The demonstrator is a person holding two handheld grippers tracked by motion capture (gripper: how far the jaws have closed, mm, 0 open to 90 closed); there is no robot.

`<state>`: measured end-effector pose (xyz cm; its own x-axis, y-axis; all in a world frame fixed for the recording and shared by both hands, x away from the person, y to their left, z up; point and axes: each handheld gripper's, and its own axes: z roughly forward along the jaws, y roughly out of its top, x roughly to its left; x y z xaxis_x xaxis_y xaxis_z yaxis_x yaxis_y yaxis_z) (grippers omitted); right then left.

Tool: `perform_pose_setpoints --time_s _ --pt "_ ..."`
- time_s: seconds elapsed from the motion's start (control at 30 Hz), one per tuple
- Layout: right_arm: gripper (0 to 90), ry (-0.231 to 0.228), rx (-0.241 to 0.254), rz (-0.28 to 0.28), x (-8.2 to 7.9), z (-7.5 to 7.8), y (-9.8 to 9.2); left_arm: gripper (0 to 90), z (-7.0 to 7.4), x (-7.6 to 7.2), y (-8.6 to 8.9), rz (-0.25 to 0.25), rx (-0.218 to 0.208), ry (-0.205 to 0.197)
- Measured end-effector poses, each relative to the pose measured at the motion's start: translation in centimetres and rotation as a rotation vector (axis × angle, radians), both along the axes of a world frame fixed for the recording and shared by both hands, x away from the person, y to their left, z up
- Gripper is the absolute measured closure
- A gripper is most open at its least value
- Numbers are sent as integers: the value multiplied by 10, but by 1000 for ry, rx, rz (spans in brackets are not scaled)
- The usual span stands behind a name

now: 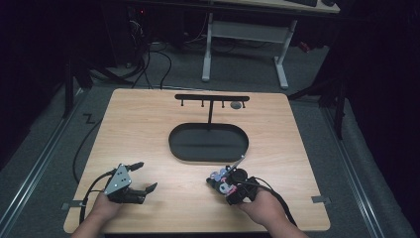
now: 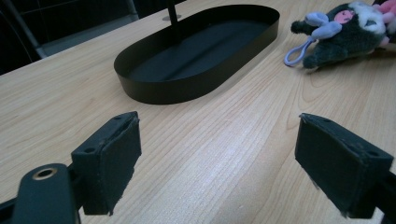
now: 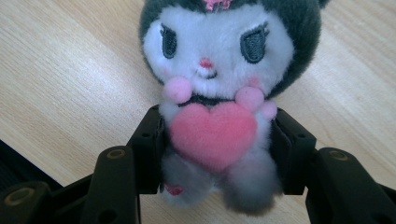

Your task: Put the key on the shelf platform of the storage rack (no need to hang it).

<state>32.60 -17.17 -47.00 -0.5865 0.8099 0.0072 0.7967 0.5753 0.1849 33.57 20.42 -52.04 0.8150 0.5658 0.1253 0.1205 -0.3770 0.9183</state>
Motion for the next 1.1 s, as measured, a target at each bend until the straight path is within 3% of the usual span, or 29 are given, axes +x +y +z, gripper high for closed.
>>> perform_pose_setpoints --time_s 0.03,0.13,0.43,0.77,1.07,1.1 --pt "470 2 2 -19 -1 2 1 154 0 0 0 -1 0 0" --pt "469 -12 4 -1 -1 6 -1 154 0 0 0 1 -1 1" --pt "469 -32 11 -22 1 16 -6 154 0 -1 1 3 -4 3" --pt "468 -39 24 12 8 16 -1 154 0 0 1 2 -5 1" --pt "469 -22 50 -16 12 17 6 154 0 -1 0 3 5 -2" --pt "469 -35 46 4 15 16 5 154 0 -1 0 2 3 0"
